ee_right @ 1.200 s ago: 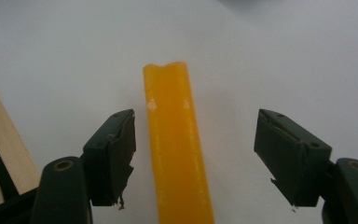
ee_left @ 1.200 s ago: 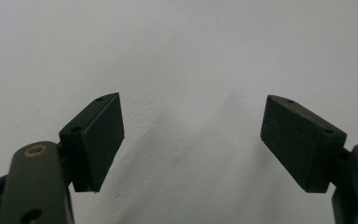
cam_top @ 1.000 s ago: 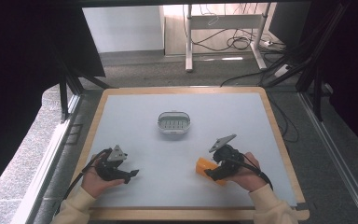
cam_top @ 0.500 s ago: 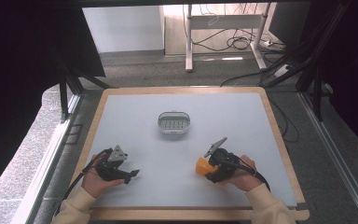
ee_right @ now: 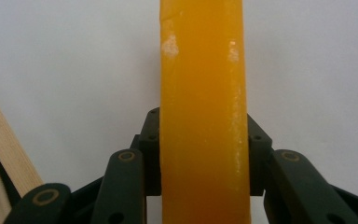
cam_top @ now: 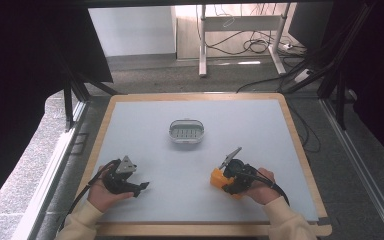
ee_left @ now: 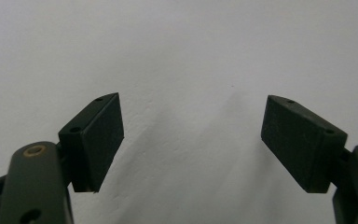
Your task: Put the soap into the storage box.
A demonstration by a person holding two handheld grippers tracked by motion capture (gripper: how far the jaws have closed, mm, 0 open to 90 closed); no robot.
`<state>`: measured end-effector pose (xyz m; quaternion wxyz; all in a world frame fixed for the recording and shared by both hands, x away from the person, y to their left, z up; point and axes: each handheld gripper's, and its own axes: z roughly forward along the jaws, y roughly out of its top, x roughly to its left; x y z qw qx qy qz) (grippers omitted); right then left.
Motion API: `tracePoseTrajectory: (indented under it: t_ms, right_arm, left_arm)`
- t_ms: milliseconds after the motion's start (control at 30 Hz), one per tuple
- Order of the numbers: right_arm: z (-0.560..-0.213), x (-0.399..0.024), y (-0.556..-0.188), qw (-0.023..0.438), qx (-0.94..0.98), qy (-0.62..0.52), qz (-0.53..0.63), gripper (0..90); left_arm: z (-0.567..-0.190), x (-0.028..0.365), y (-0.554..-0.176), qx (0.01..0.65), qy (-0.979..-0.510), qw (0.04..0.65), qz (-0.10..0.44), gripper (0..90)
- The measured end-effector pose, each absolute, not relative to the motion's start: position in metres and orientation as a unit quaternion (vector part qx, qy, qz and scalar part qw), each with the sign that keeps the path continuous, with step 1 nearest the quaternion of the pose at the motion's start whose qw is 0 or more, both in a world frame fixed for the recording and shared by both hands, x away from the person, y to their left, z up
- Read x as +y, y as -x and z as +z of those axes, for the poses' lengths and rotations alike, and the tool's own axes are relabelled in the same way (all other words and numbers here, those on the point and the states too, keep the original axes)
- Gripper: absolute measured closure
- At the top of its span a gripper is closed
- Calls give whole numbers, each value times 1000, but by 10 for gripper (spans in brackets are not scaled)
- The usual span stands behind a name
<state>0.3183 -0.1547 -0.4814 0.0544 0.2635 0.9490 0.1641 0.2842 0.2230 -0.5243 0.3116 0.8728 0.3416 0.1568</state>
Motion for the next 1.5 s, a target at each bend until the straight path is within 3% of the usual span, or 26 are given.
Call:
tracePoseTrajectory:
  t_ms: [1500]
  right_arm:
    - [-450,-164,-322,74,943,-245,213,616]
  left_arm:
    - [-525,223,-285,339,-875,310,153,210]
